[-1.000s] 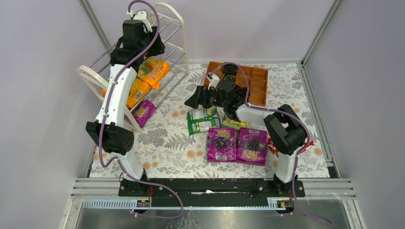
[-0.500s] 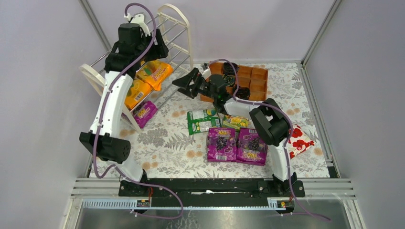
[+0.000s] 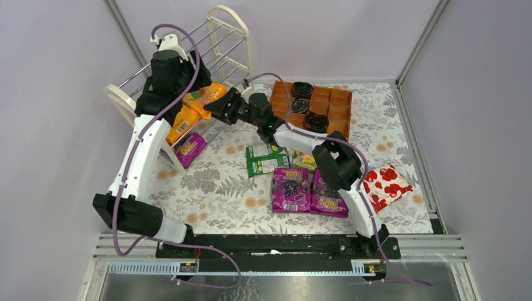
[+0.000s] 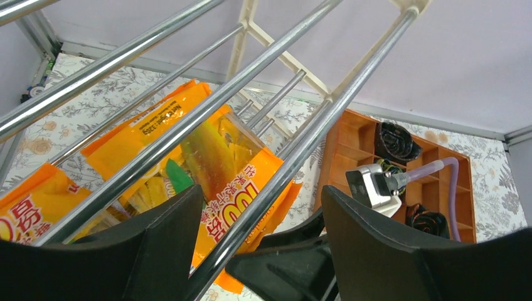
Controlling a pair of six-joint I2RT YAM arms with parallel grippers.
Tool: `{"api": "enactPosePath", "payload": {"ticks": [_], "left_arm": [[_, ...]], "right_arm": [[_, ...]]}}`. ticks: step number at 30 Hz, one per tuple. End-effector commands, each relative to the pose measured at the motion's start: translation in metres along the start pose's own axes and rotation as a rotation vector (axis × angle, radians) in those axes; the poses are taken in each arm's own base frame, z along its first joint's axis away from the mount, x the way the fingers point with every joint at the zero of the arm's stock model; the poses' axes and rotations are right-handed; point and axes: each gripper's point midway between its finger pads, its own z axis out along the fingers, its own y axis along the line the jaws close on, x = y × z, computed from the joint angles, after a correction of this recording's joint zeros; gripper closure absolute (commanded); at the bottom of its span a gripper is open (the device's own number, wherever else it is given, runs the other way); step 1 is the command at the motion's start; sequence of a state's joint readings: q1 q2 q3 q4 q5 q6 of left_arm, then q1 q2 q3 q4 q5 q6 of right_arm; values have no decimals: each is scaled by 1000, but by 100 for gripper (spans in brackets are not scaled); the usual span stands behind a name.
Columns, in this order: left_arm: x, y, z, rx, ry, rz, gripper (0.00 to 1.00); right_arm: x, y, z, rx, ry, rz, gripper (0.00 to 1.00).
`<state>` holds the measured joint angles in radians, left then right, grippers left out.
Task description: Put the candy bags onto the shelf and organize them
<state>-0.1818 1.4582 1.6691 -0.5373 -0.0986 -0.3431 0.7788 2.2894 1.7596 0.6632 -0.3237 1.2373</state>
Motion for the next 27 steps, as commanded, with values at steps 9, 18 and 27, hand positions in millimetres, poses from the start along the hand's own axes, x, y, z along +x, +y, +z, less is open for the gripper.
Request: {"api": "enactPosePath", "payload": {"ticks": [9, 18, 27], "left_arm": [[-1, 12, -16, -45, -76, -32, 36], [6, 11, -15, -31, -58, -28, 44], [2, 6, -18, -9, -64, -39, 44]], "right_arm": [[-20, 13, 34, 0, -46, -315, 66], [-6, 23, 46, -24, -43, -676, 73], [-12, 12, 47, 17, -44, -469, 62]]}}
